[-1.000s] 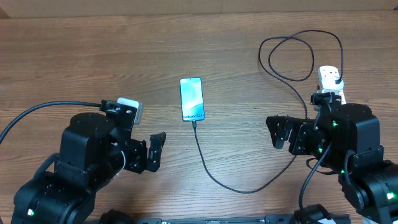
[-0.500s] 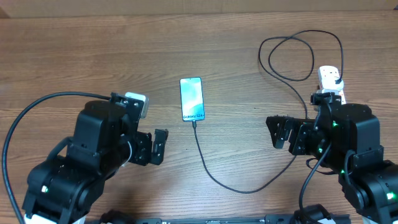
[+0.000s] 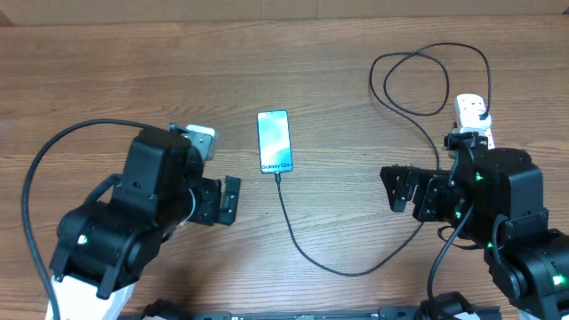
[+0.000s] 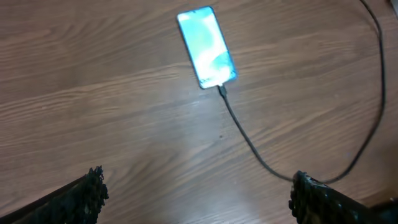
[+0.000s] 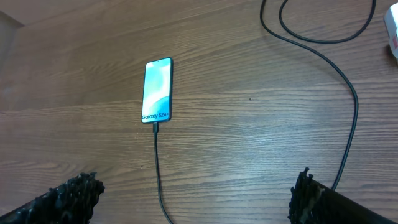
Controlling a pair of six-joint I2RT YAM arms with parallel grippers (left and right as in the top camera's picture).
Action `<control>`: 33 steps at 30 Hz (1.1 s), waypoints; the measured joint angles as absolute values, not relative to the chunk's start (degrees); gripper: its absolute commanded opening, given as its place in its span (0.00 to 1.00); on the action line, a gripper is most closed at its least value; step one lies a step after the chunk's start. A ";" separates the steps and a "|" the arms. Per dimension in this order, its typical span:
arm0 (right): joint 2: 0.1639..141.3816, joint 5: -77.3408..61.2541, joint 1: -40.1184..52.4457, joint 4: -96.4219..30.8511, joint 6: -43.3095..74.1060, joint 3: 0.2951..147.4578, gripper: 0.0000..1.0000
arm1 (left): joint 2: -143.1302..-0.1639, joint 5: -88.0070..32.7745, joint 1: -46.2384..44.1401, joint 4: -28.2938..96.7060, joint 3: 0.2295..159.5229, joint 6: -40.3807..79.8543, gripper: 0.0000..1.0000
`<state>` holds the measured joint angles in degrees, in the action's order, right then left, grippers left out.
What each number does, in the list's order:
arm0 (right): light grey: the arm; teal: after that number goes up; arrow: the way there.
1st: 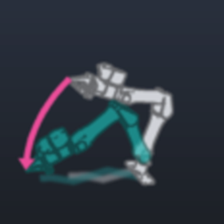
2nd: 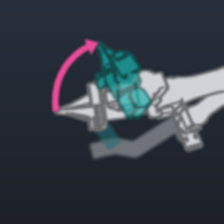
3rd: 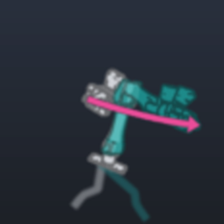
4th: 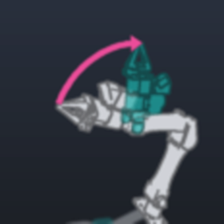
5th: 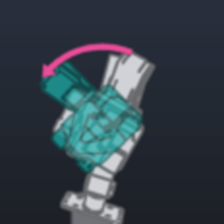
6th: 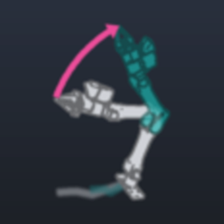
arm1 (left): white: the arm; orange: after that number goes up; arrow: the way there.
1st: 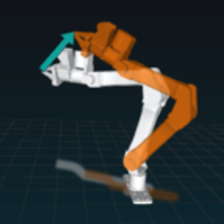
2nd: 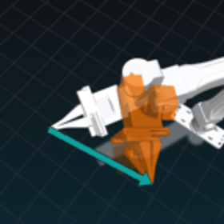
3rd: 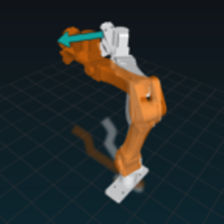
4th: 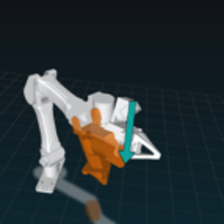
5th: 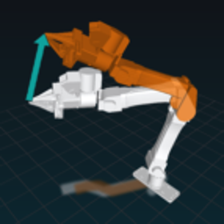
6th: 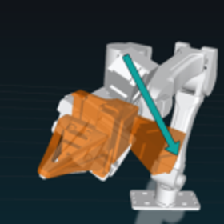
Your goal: Plug charger to phone and switch on socket
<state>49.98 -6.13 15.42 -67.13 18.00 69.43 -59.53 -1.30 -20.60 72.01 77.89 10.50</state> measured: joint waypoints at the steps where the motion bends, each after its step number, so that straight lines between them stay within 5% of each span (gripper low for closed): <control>1: 50.00 -6.13 15.42 -67.13 17.98 69.43 1.00 | -58.61 -1.19 -19.70 71.13 77.78 10.50 0.99; 13: 49.98 -6.15 15.42 -67.11 17.98 69.43 1.00 | -28.08 -2.13 -1.13 51.00 59.35 10.52 1.00; 27: 50.00 -6.15 15.42 -67.13 18.00 69.43 1.00 | -8.58 -10.11 0.99 9.08 18.94 15.14 1.00; 33: 50.00 -6.13 15.42 -67.13 18.00 69.43 1.00 | -4.45 -10.74 1.37 3.18 11.29 16.91 1.00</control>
